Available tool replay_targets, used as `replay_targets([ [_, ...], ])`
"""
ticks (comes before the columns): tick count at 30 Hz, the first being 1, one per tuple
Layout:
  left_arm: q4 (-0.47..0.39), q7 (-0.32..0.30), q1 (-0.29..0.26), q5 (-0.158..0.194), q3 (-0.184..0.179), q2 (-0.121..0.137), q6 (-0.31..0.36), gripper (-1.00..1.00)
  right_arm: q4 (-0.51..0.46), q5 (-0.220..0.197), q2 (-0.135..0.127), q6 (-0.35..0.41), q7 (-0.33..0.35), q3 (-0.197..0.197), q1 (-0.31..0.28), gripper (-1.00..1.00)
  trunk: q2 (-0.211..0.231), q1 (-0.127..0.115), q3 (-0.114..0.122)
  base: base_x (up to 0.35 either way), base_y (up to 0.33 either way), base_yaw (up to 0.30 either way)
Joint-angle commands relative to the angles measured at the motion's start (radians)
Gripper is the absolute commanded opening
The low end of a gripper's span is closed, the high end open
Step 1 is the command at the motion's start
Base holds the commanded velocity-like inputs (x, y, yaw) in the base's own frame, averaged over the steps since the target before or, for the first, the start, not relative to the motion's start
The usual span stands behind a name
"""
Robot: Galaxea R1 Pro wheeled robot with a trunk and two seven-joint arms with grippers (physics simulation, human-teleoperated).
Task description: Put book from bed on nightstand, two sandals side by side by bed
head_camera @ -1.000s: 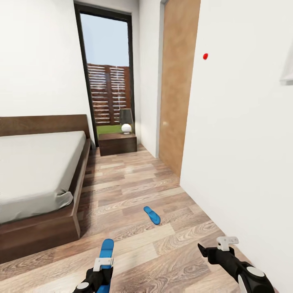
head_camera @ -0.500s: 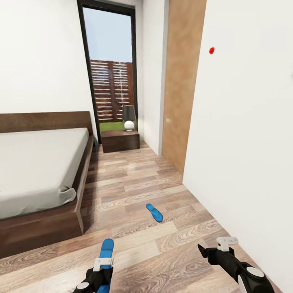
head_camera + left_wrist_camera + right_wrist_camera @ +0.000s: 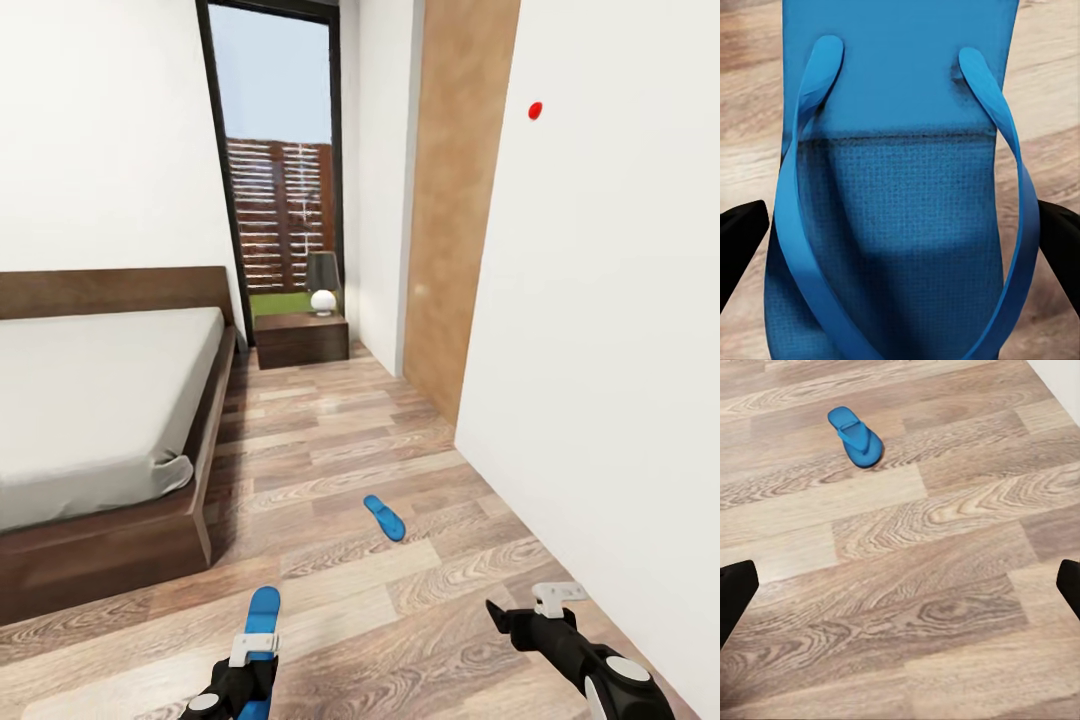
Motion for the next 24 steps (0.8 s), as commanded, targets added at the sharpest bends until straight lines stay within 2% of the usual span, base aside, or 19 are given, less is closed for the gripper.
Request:
replay_targets([
  [1,0.001,0.0,-0.001,0.0,0.0,0.0,-0.003,-1.0,-0.001,0.01,0.0,0.002,0.009,-0.002,-0.001,1.0,0.0,0.0,-0.002,0.078,0.0,0.018],
  [7,0.001,0.0,-0.001,0.0,0.0,-0.001,-0.003,-1.0,0.0,0.01,0.001,-0.002,0.01,-0.002,0.0,1.0,0.0,0.0,-0.003,0.128,-0.014,0.009],
  [17,0.001,0.0,-0.001,0.0,0.0,-0.002,-0.003,-1.0,0.001,0.012,0.002,-0.003,0.011,-0.002,0.0,1.0,0.0,0.0,-0.003,0.207,-0.152,0.001],
  [24,0.001,0.0,-0.002,0.001,0.0,-0.002,-0.003,-1.0,0.001,0.011,0.002,-0.003,0.011,-0.002,0.0,1.0,0.0,0.0,-0.003,0.168,-0.06,0.001],
])
